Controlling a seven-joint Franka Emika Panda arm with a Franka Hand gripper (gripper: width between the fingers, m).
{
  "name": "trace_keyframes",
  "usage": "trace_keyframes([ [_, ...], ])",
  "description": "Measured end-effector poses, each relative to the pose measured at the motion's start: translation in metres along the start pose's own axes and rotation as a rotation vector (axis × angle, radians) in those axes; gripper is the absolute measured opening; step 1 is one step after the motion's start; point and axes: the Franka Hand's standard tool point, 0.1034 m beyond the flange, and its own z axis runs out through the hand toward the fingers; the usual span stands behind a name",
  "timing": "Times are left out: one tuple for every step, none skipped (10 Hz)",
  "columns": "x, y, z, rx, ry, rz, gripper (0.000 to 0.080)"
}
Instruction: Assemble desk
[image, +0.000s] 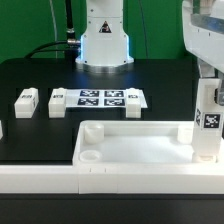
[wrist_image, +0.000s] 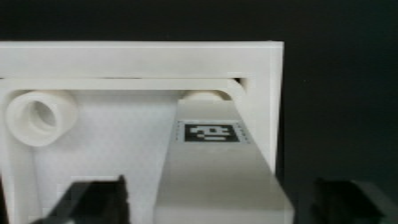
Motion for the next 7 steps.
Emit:
trace_keyframes([
  [0.0026, -0.0016, 0.0021, -0.006, 0.014, -0.314, 0.0614],
  [0.0005, -0.0003, 0.0044, -0.026, 0.010, -0.440, 0.0614],
  [0.0001, -0.0017, 0.0040, -0.022, 0.008, -0.515, 0.0643],
  [0.0005, -0.0016, 0.0042, -0.023, 0.007, -0.638, 0.0648],
  [0.0003, -0.0016, 0.0042, -0.024, 0.007, -0.687, 0.0648],
  [0.0005, -0.0016, 0.0043, -0.024, 0.006, -0.780, 0.0649],
  [0.0004, -0.0016, 0.0043, -0.025, 0.005, -0.865, 0.0649],
])
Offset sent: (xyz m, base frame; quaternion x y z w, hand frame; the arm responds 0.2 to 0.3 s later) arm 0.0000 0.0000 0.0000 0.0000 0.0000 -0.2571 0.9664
